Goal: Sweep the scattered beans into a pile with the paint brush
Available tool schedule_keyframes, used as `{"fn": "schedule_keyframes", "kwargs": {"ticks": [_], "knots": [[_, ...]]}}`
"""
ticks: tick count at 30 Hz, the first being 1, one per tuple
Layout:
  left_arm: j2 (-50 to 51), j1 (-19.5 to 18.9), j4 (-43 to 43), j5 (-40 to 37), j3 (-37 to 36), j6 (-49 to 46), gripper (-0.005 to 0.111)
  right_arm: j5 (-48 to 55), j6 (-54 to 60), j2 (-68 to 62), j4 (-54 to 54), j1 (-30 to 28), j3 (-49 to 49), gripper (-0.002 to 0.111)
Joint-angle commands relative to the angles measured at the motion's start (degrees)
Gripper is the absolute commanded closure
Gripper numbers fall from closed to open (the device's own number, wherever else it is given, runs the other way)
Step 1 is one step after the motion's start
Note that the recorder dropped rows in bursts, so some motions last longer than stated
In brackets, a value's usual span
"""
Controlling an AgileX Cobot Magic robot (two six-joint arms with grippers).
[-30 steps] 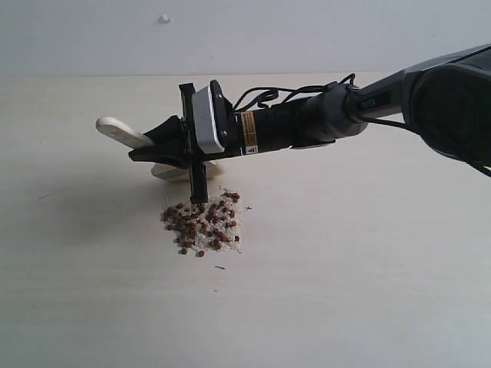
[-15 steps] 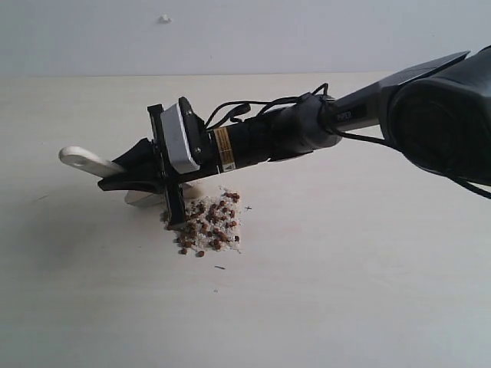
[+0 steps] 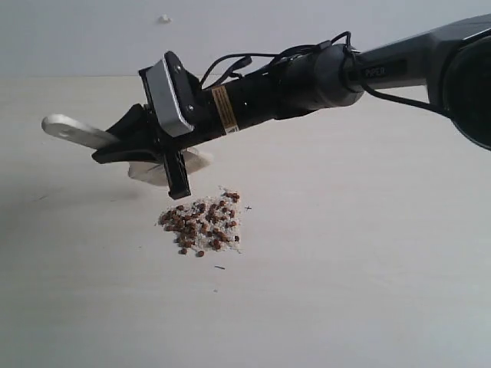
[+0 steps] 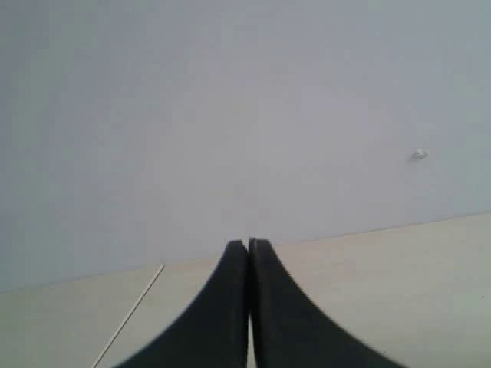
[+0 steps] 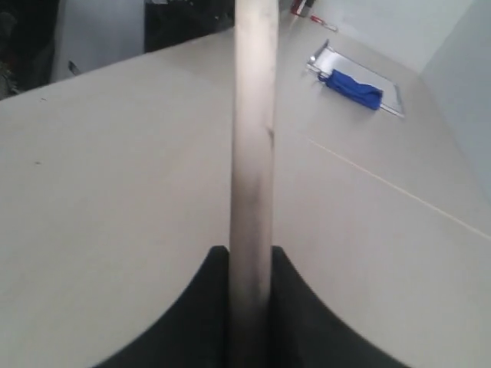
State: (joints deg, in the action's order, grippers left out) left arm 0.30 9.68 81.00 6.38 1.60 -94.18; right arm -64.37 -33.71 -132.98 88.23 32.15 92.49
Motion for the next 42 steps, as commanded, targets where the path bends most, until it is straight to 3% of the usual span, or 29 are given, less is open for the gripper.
{"fn": "schedule_keyframes", "kwargs": {"ticks": [1,10,20,42], "knots": [[-0.3,0.3,0.0,-0.5,-0.2,0.2,0.107,10.9,-0.3,-0.1,-1.1,-0.2,-0.1,0.108],[-0.3,0.3,0.0,-0.5,-0.2,0.2,0.107,17.8,0.8,-3.4,-10.1,-3.3,-0.1,0.108],[-0.3,0.3,0.0,-0.5,-0.2,0.2,0.107,17.8,-5.7,-5.1,-7.5,-6.3,-0.4,0.108],[-0.3,0.3,0.0,-0.5,-0.2,0.2,0.107,13.9,-10.4,-3.2,-6.4,-6.3,-12.3,0.108]]}}
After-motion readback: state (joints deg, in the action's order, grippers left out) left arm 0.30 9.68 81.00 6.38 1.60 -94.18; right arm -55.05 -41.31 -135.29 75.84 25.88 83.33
